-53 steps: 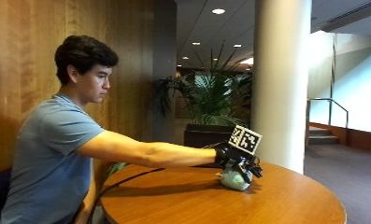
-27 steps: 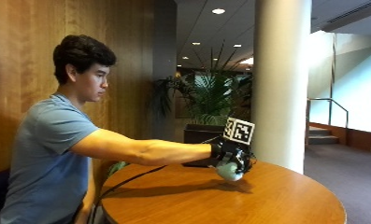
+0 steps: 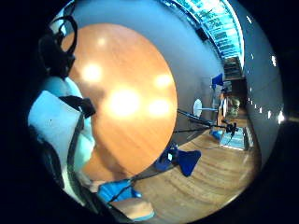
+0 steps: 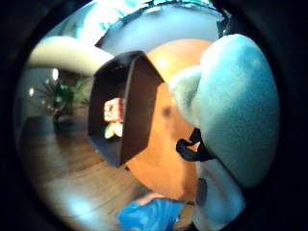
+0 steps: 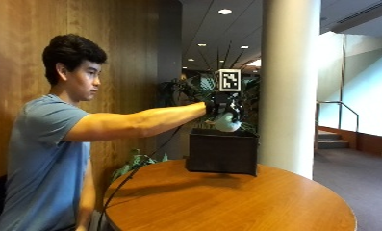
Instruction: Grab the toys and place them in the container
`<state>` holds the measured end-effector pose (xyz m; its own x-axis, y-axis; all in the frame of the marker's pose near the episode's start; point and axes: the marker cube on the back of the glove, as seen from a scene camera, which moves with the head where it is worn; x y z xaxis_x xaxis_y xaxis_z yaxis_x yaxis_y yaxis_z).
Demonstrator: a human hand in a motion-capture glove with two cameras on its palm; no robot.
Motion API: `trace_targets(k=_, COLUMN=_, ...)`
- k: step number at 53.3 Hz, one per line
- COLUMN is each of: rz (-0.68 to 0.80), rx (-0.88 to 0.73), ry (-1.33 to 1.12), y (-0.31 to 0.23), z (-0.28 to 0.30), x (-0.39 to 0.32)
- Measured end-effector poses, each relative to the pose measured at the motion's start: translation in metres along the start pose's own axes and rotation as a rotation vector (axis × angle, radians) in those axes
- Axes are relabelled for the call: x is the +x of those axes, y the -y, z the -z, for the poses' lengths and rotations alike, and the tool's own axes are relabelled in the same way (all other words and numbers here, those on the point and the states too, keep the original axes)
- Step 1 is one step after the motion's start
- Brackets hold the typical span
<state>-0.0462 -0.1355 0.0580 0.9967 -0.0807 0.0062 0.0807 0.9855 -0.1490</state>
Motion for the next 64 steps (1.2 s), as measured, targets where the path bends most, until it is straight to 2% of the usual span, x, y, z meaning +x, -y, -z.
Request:
trace_targets(k=6, rz=-0.078, rx=0.047, ry=0.045, y=0.027, z=0.041, x=-0.05)
trace_targets(k=11, rz=0.087, rx=0.095, ry=-0.008, y=0.017, z=0.065, x=-0.075)
trace_targets(k=23, rz=0.171, rx=0.166, ry=0.028, y=0.017, z=0.101, x=-0.175)
trace_targets(k=34, rz=0.235, rx=0.161, ry=0.131, y=0.007, z=0.081, x=-0.173)
trace_targets(k=49, rz=0.289, rx=0.085, ry=0.151, y=0.014, z=0.041, x=-0.22)
trace_targets(k=55, rz=0.274, rx=0.034, ry=0.172, y=0.016, z=0.031, x=-0.226)
trace_targets(k=64, rz=0.229, rx=0.042, ry=0.2, y=0.016, z=0.032, x=-0.226)
